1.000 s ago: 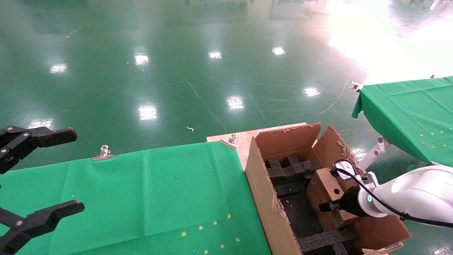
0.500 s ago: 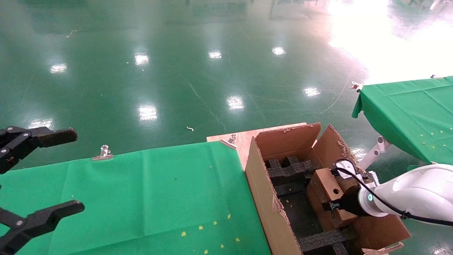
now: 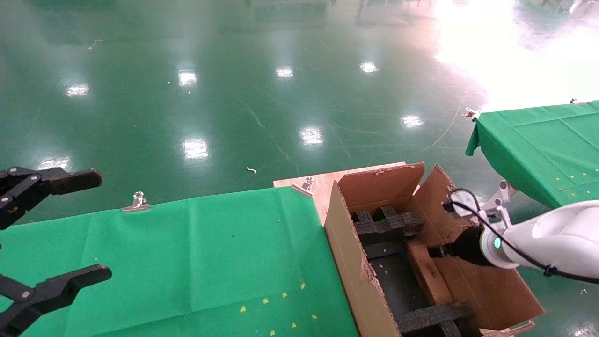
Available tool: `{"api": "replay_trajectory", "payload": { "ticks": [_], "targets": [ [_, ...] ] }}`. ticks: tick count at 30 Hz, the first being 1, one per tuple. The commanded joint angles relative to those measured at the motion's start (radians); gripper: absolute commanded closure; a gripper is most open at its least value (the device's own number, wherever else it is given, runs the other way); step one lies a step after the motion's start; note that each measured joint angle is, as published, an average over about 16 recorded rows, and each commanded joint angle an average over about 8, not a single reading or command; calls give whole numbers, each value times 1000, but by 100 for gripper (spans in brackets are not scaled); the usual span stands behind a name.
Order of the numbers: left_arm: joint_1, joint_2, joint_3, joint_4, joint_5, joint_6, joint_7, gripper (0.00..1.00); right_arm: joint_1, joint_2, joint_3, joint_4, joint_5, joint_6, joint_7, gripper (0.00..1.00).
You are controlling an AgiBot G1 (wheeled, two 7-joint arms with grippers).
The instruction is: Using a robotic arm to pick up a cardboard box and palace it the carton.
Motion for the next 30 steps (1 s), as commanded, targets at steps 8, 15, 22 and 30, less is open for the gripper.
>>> {"api": "replay_trajectory", "payload": {
  "ticks": [8, 15, 22, 30],
  "targets": [
    [0, 0, 0, 0, 0, 0, 0, 0, 119, -2, 62, 33, 30, 4, -46, 0],
    [0, 0, 0, 0, 0, 0, 0, 0, 242, -31, 135, 46, 274, 25, -244, 0],
    [0, 0, 0, 0, 0, 0, 0, 0, 324, -39, 215, 51, 629, -33, -499, 0],
    [0, 0, 0, 0, 0, 0, 0, 0, 334, -38, 230, 51, 689, -55, -524, 0]
  ]
}}
